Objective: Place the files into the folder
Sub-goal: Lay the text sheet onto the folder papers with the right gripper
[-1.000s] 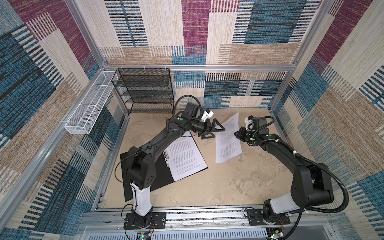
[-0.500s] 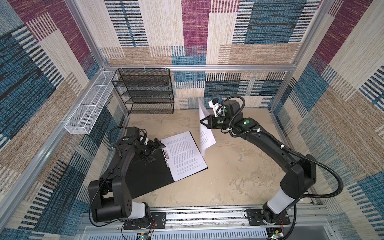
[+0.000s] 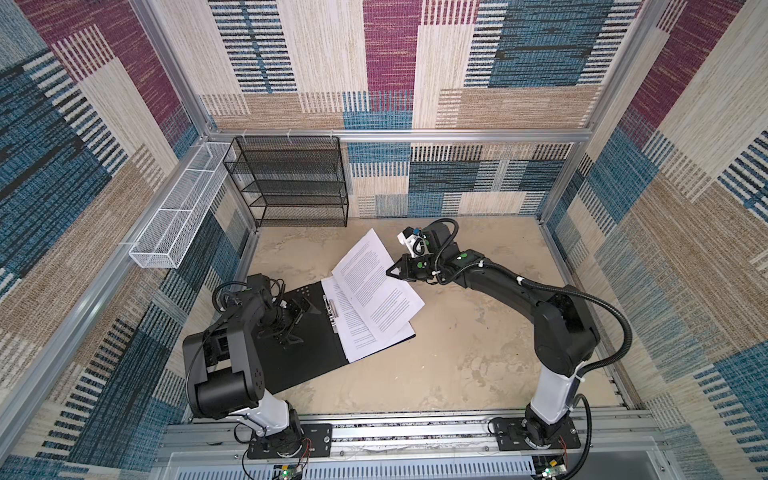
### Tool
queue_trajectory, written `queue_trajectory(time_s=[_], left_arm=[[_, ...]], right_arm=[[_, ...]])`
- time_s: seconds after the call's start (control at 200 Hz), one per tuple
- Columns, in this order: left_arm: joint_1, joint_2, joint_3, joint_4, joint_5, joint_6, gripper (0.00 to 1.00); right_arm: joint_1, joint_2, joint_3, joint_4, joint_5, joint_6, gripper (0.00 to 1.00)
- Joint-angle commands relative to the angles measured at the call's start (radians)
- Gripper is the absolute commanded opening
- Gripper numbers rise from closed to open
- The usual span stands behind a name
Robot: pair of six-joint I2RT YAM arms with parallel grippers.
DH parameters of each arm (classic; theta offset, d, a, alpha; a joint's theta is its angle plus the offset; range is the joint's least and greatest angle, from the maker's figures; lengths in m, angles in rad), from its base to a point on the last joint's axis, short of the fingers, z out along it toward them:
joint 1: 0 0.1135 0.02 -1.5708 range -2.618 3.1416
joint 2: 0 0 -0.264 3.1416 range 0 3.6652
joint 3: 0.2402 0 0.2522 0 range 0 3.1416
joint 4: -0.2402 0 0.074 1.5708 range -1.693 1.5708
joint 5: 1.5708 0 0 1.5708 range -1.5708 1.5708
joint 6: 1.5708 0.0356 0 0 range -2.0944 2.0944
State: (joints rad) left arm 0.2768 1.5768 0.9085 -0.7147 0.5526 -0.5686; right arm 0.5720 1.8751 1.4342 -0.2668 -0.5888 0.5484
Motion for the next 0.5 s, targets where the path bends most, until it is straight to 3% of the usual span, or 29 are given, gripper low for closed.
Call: queue_trajectory(time_s=[0.0, 0.491], left_arm=[[0.004, 0.012, -0.009, 0.004, -0.028, 0.027, 0.99], [0.003, 0.054, -0.012, 0.012, -0.022, 0.025, 0.99]], right_arm=[[0.002, 0.050, -0.005, 0.078, 0.013, -0.011, 0.00], [0.028, 0.182, -0.019, 0.150, 0.030, 0.044, 0.00]])
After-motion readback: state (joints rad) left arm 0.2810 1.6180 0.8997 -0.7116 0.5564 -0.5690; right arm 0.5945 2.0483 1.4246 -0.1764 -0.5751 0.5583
